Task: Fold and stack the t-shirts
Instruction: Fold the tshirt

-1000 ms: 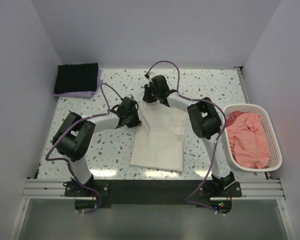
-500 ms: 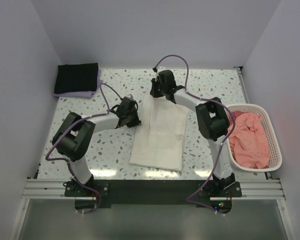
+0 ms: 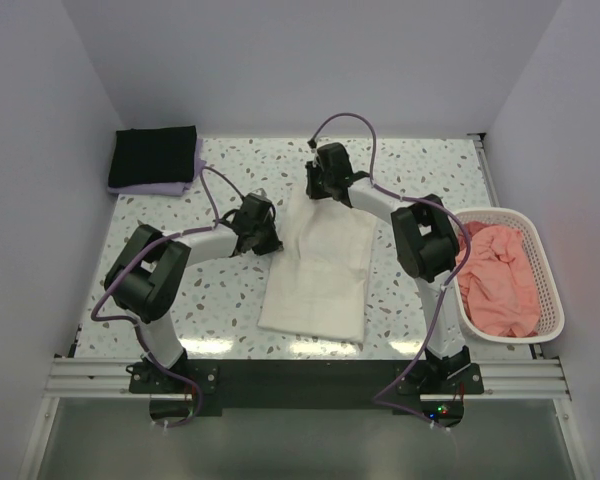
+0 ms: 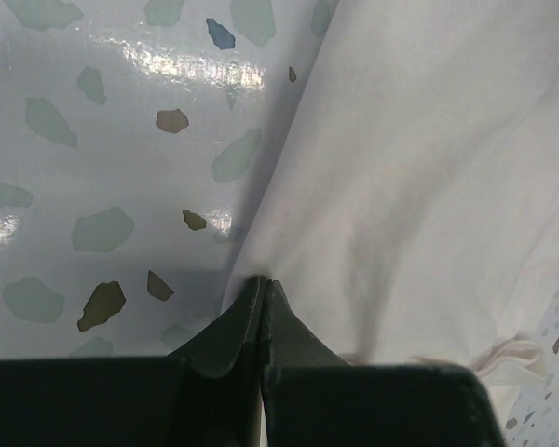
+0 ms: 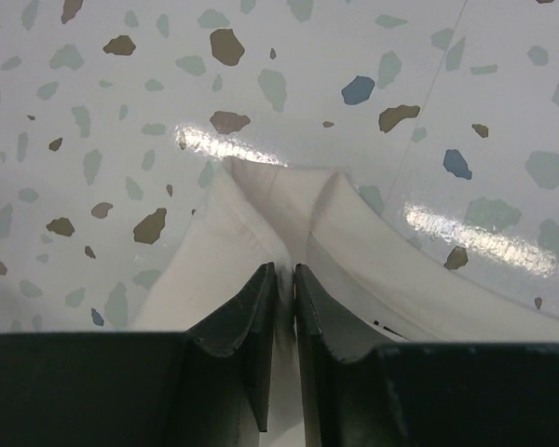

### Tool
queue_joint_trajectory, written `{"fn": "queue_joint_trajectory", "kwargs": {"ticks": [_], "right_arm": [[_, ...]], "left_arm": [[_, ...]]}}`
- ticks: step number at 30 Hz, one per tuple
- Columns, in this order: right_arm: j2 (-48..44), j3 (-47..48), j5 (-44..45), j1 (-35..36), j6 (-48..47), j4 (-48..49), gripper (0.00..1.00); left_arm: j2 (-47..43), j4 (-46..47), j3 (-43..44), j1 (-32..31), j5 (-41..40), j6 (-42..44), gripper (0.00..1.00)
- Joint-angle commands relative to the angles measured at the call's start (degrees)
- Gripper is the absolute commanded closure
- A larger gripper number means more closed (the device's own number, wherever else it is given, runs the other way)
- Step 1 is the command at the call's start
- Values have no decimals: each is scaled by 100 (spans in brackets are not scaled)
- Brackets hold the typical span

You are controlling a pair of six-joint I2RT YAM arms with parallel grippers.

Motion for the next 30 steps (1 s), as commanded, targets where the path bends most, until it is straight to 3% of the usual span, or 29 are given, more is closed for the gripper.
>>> {"fn": "queue_joint_trajectory", "kwargs": {"ticks": [1, 8, 14, 20, 30], "right_arm": [[51, 140, 152, -30, -117, -72, 80], [78, 281, 178, -39, -152, -292, 69], [25, 369, 205, -30, -205, -476, 65], [-361, 342, 363, -74, 50, -590, 45], [-1345, 62, 775, -390, 937, -1188, 45]], "left_arm": [[-55, 60, 225, 60, 140, 110, 100], [68, -176, 1111, 96, 351, 365, 98], [331, -203, 1736, 96, 439, 391, 97], [1086, -54, 2158, 96, 606, 409, 97], [1782, 324, 2177, 96, 834, 383, 98]]}}
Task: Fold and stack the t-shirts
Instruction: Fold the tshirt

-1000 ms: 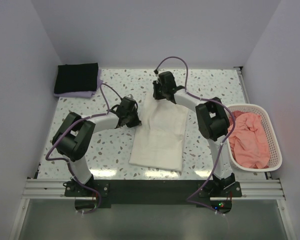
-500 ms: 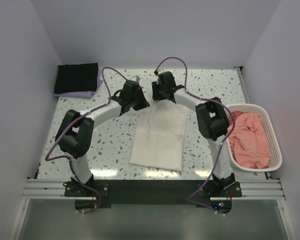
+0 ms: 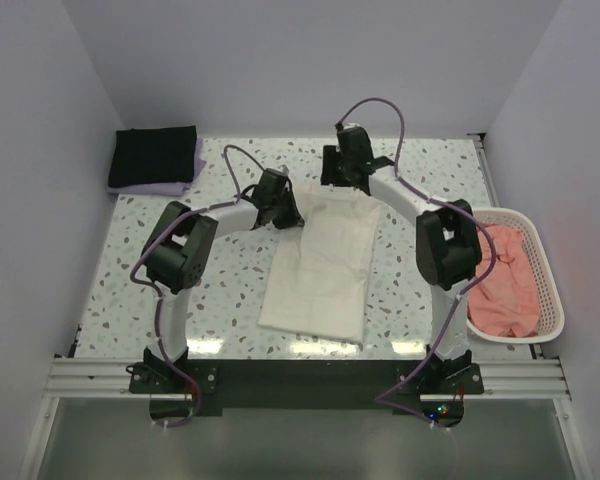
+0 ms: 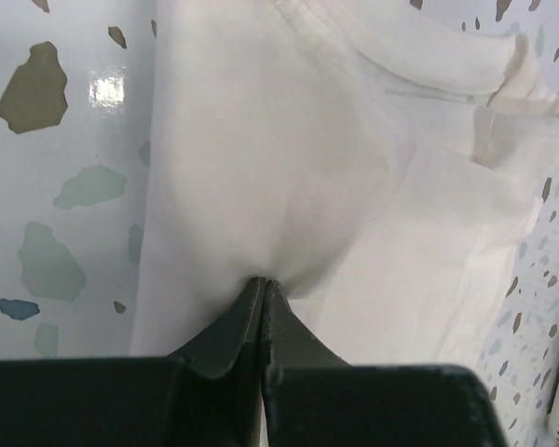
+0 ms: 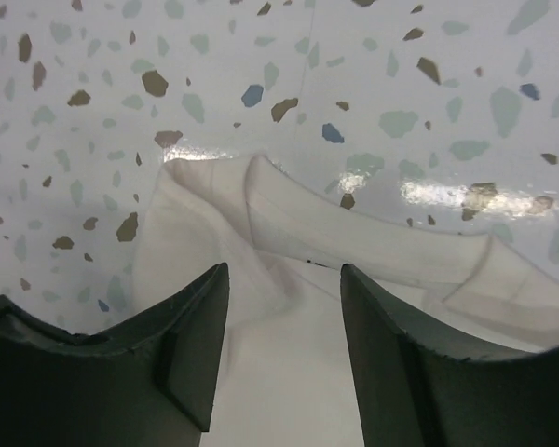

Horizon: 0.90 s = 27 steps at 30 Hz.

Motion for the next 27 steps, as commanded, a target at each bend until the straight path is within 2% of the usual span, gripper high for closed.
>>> {"fn": "queue_joint_trajectory", "kwargs": {"ticks": [1, 7, 10, 13, 19, 27], "right_arm": [[-965, -214, 455, -89, 420, -200, 46], [-1756, -1216, 876, -106, 657, -474, 49], [-1977, -1629, 1017, -168, 710, -588, 57], [-2232, -2042, 1062, -273, 710, -597, 57], [-2347, -2517, 667, -484, 763, -430, 56], [-2593, -3133, 315, -476, 921, -201, 56]], "left_arm": [[71, 261, 20, 30, 131, 72, 98], [-289, 269, -60, 21, 122, 72, 96], [-491, 568, -42, 30, 174, 98, 94], [-536, 577, 37, 30, 245, 151, 93], [-386, 691, 98, 30, 438, 134, 91], [281, 858, 564, 21, 772, 11, 89]]}}
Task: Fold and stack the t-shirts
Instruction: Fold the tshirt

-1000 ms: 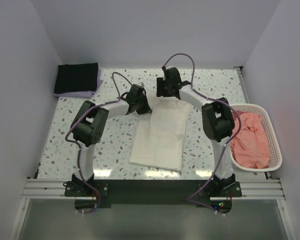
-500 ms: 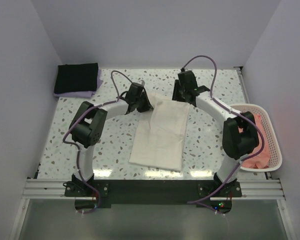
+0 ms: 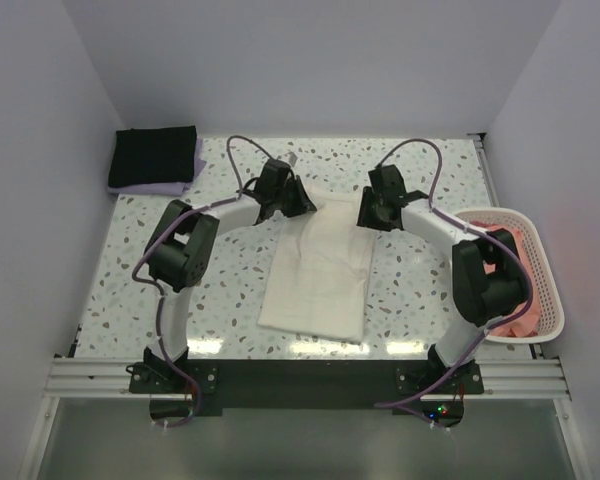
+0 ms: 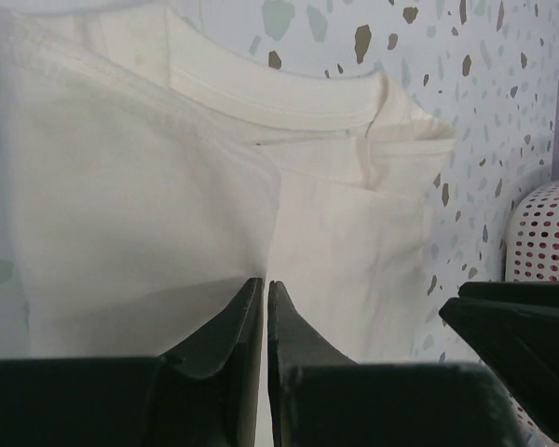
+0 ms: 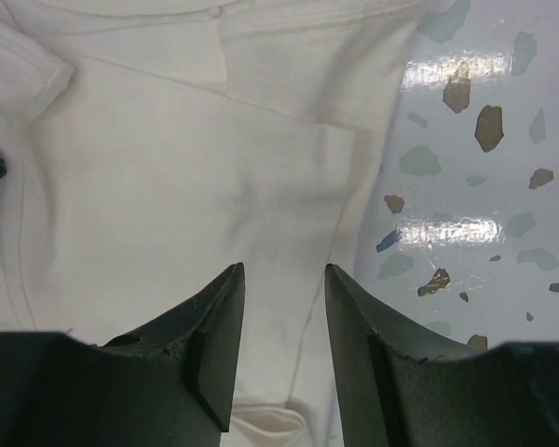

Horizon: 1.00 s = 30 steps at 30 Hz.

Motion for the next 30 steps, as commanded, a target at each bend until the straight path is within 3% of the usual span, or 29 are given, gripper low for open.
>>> {"fn": "queue_joint_trajectory", "kwargs": {"ticks": [1, 14, 30], "right_arm": [[-296, -119, -109, 18, 121, 275, 56], [195, -23, -83, 18, 209, 320, 56], [1654, 1427, -109, -333, -107, 117, 57]], "left_arm": [[336, 382, 221, 21, 306, -66, 89], [724, 628, 159, 4, 439, -268, 90], [47, 1155, 230, 144, 1027, -409, 87]]}}
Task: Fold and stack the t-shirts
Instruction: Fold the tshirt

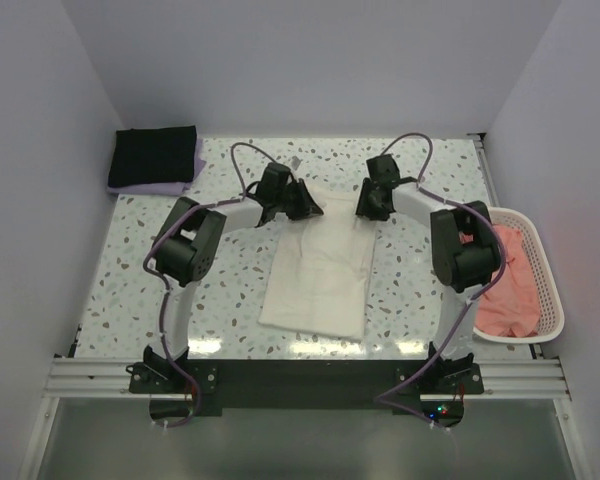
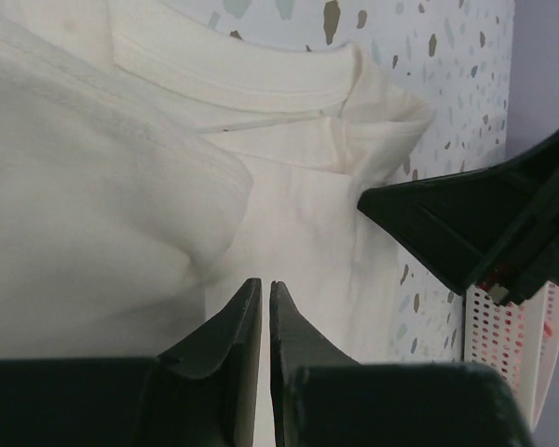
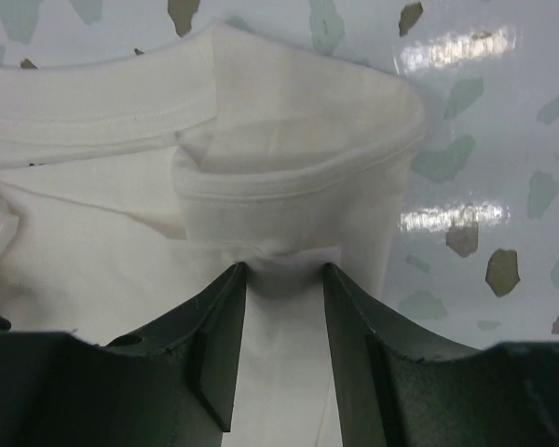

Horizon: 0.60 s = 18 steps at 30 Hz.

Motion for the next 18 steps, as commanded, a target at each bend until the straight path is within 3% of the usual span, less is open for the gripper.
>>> {"fn": "queue_joint_trajectory", "kwargs": {"ticks": [1, 6, 11, 18], "right_arm": [[324, 492, -91, 1, -190, 6, 57], [755, 1116, -267, 1, -348, -12, 58], [1011, 1757, -584, 1, -533, -108, 57], [-6, 1873, -357, -8, -419, -854, 46]], "left_arm": [[-508, 539, 212, 122, 339, -88, 87], [-473, 496, 476, 342, 629, -123, 86], [-868, 452, 187, 544, 568, -123, 85], [-2262, 355, -1339, 694, 279, -202, 81]]}}
